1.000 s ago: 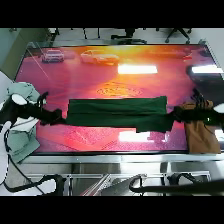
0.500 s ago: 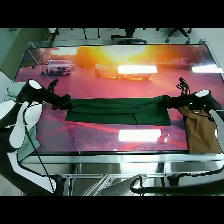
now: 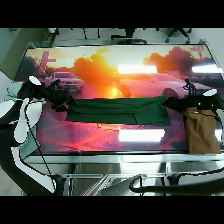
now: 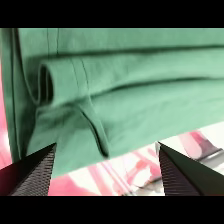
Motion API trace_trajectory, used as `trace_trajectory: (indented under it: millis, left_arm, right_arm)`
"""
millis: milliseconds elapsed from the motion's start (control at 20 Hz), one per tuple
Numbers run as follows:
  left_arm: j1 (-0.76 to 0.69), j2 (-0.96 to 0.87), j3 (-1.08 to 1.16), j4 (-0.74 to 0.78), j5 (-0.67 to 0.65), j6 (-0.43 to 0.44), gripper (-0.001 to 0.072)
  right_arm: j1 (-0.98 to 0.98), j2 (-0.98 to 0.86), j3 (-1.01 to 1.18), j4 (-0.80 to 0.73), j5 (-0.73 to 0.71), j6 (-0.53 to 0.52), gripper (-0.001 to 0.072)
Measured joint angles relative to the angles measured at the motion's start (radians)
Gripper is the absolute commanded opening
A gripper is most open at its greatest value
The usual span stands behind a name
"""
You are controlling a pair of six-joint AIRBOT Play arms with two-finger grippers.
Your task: Fold the shirts.
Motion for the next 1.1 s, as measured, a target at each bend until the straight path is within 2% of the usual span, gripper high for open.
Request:
trace_trajectory:
  millis: [100,150,200,250,350,400,550,700,950,1100]
  left_arm:
    - [0.002,0.027,0.007,-0.003,-0.017,-0.002,0.0701]
    - [0.001,0.044,0.010,-0.006,-0.020,-0.004,0.0689]
    - [-0.002,0.061,0.011,-0.006,-0.023,-0.004,0.0529]
    - [-0.007,0.078,0.012,-0.007,-0.020,-0.004,0.0371]
    - [-0.029,0.111,0.013,-0.008,-0.009,-0.003,0.0052]
    - [-0.046,0.124,0.014,-0.010,-0.003,0.001,0.0015]
    - [-0.142,0.138,0.014,-0.011,0.051,0.012,0.0015]
    - [-0.295,0.103,0.014,-0.011,0.160,0.019,0.0015]
    - [-0.584,-0.019,0.014,-0.011,0.500,0.019,0.0015]
    - [-0.706,-0.095,0.033,-0.011,0.676,0.008,0.0015]
  right_arm:
    - [0.002,-0.034,0.002,0.013,0.027,-0.001,0.0634]
    - [0.007,-0.051,0.004,0.034,0.036,-0.007,0.0459]
    - [0.015,-0.068,0.004,0.045,0.041,-0.018,0.0185]
    - [0.023,-0.084,0.002,0.050,0.050,-0.028,0.0035]
    - [0.041,-0.105,0.003,0.075,0.061,-0.058,0.0021]
    - [0.046,-0.111,0.006,0.090,0.066,-0.068,0.0020]
    - [0.055,-0.107,0.034,0.089,0.084,-0.082,0.0020]
    - [0.056,-0.062,0.089,0.117,0.162,-0.076,0.0020]
    - [0.058,0.058,0.216,0.241,0.340,-0.016,0.0020]
    - [0.059,0.126,0.271,0.319,0.398,0.028,0.0020]
